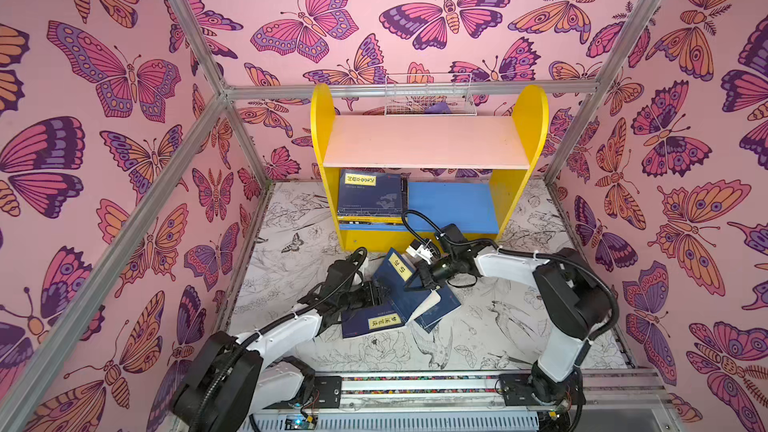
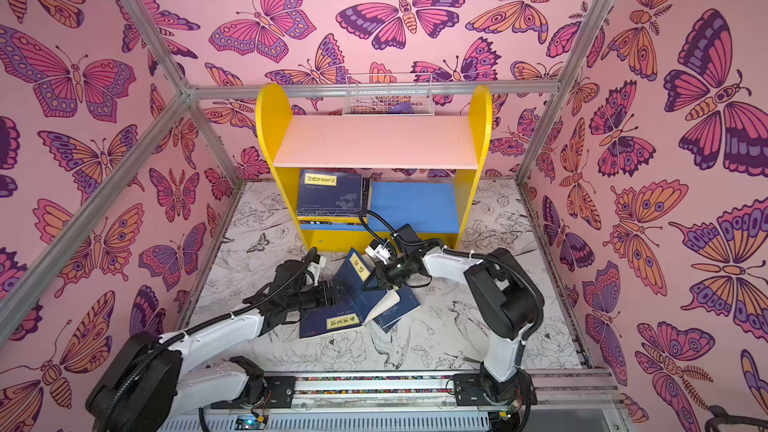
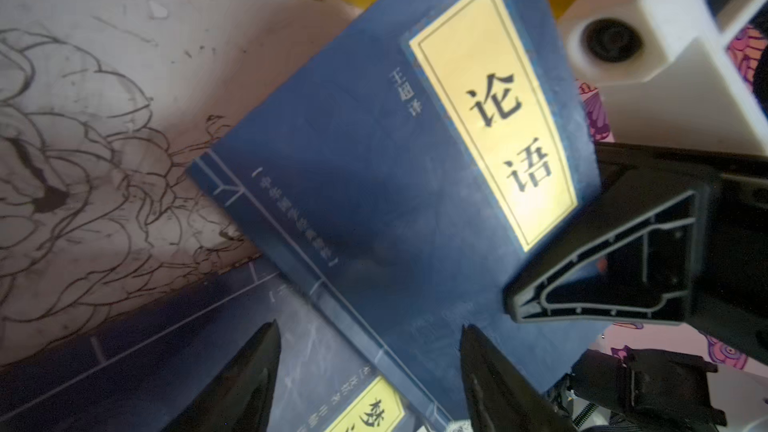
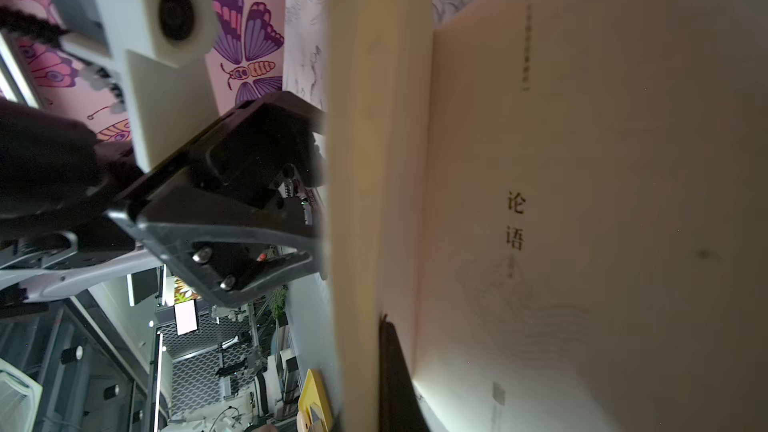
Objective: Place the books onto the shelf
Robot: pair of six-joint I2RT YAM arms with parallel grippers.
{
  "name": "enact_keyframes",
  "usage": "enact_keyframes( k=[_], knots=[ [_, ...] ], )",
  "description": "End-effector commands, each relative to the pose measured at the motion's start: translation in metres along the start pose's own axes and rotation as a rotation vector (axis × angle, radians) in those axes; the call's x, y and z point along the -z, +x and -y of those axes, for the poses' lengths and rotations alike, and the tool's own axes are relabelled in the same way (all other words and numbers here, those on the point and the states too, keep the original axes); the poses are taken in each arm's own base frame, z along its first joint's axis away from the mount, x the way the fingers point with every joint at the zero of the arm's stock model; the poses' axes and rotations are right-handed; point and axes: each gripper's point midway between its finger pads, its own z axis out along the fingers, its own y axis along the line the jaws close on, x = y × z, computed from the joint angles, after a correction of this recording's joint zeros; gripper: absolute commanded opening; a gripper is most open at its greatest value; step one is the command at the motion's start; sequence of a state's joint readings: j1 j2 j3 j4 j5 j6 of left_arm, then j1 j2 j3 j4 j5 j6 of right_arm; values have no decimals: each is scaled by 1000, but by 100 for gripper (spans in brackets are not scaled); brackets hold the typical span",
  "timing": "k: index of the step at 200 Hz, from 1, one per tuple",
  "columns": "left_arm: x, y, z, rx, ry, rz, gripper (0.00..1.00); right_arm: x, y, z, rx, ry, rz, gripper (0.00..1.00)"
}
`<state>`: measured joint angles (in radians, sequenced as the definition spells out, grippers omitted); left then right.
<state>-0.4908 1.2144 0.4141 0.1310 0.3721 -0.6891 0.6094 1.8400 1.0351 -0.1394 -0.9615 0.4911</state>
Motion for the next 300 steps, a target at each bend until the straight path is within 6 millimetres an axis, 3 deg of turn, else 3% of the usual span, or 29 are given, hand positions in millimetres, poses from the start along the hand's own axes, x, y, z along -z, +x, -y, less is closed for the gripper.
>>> enact_keyframes(
  k=[1, 22, 51, 100, 138, 159, 183, 206, 248, 300],
  knots=[
    [-4, 2, -14, 0, -50, 4, 68, 2, -13, -13, 31, -48, 2, 1],
    [-8, -2, -14, 17, -24, 40, 68, 0, -13, -11, 33, -52, -1, 2],
    [-18, 0, -31, 74, -59, 60, 70, 0, -15, 0, 13, -35, 12, 2],
    [-28, -3, -43, 124, -92, 53, 72, 2, -21, 38, -119, -10, 38, 3],
    [-39, -2, -43, 135, -74, 27, 71, -6, -14, 60, -181, 18, -5, 3],
    [-46, -2, -40, 139, -42, 23, 70, -6, -12, 63, -186, 18, -12, 3],
    [-56, -3, -31, 159, 31, 8, 65, -5, -13, 60, -171, 15, -8, 3],
    [-60, -13, -6, 118, 151, 49, 55, -3, -12, 58, -158, 17, -3, 3],
    [-59, -17, 36, -26, 242, 66, 54, 0, -12, 55, -137, 34, 7, 3],
    [-48, -19, 63, -113, 352, 112, 49, 0, -13, 56, -134, 35, 8, 4]
  ],
)
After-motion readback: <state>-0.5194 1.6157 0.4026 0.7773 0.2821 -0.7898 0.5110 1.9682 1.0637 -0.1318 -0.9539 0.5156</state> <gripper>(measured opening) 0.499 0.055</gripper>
